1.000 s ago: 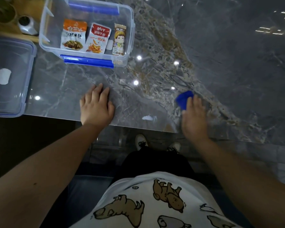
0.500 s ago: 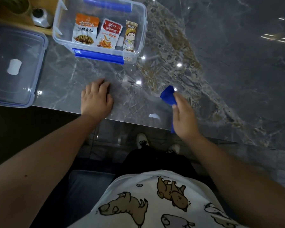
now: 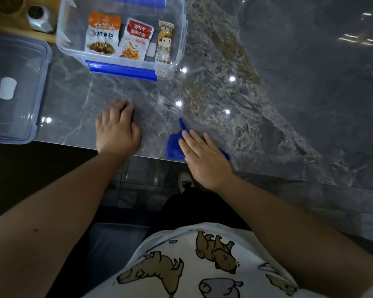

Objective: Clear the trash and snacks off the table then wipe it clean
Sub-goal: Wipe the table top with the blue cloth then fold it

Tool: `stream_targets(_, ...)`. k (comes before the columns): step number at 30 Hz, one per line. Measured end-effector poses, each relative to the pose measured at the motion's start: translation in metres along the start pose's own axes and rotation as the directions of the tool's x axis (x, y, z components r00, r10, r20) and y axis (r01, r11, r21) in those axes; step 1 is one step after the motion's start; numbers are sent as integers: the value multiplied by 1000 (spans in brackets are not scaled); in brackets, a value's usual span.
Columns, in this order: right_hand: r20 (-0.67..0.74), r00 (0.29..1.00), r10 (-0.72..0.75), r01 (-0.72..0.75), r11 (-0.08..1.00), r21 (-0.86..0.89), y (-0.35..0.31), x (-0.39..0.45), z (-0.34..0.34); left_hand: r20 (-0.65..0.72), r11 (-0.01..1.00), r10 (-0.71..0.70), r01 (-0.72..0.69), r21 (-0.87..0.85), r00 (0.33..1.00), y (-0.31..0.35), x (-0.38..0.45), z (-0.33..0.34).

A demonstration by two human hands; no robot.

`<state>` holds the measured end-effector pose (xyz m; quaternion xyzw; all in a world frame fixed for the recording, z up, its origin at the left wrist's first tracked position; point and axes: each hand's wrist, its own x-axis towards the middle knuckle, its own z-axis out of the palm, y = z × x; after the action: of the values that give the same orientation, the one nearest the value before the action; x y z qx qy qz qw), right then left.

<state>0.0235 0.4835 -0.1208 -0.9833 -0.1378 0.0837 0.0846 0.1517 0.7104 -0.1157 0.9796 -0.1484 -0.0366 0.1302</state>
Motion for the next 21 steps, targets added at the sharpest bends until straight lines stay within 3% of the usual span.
stream_targets(7, 5, 967, 254, -254, 966, -39, 63, -71, -1, 30, 1000, -9, 9, 4, 1000, 0, 2, -2)
stream_targets(11, -70, 859, 508, -502, 861, 87, 109, -121, -6, 27, 999, -26, 26, 19, 999, 2, 1, -2)
stream_targets(16, -95, 653, 751, -727, 657, 198, 177, -182, -12, 37, 999, -40, 39, 31, 999, 3, 1, -4)
stream_targets(18, -67, 512, 856, -822, 511, 251, 204, -197, -18, 34, 997, -57, 55, 45, 998, 5, 0, -4)
stream_targets(21, -60, 244, 968, -873, 246, 422, 233, -207, -37, 46, 994, -87, 84, 63, 995, 11, 0, -7)
